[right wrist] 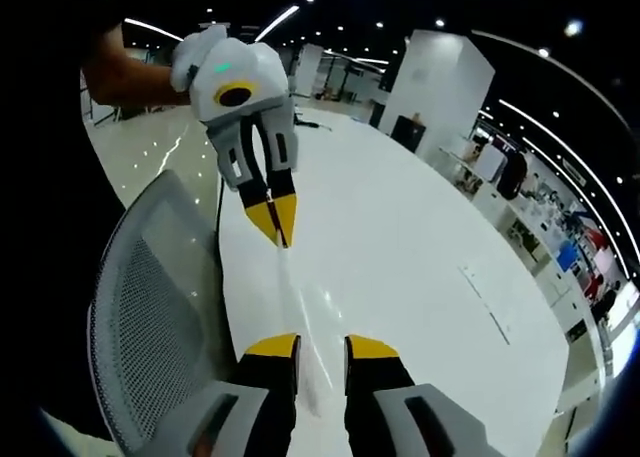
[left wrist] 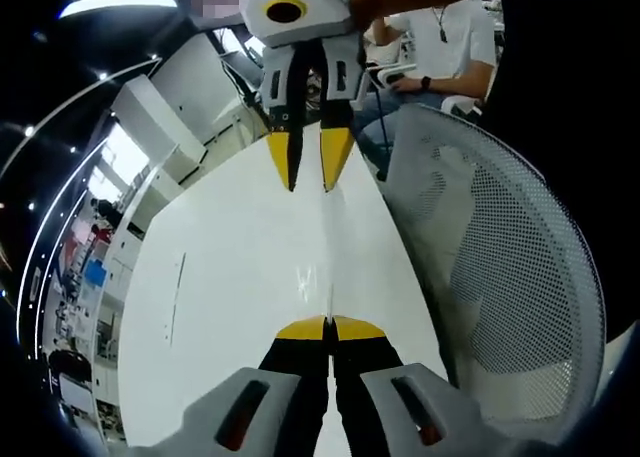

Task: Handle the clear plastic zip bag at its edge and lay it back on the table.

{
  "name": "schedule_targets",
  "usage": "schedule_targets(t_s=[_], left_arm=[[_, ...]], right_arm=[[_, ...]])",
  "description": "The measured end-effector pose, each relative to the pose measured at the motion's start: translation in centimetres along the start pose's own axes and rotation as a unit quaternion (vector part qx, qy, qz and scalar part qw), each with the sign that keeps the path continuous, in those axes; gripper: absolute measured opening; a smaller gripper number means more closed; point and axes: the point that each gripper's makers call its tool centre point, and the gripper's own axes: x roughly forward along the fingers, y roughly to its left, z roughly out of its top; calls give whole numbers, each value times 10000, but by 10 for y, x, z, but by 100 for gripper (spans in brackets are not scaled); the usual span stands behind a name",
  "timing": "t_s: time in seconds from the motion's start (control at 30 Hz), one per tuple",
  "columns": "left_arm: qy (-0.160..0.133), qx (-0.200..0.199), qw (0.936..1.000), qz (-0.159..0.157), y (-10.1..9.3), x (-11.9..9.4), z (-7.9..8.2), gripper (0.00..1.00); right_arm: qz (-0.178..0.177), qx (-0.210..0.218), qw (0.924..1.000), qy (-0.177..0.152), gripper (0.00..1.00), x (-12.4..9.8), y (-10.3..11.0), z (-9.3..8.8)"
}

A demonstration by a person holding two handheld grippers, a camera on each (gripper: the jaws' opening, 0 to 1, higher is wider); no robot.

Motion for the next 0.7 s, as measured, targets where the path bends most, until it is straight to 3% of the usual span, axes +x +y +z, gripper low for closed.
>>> schedule_targets(t_s=[0.33, 0.47, 0.7], left_arm=[[2, 35, 10000, 0, -1, 1, 0, 0], [39, 66, 10000, -52, -3, 2, -1, 0], [46, 30, 10000, -74, -4, 4, 1, 0]], right_arm=[[46, 174, 9997, -177, 13, -5, -3, 7], [32, 167, 9998, -93, 13, 0, -6, 2], [283, 204, 9994, 48, 13, 13, 10, -7]])
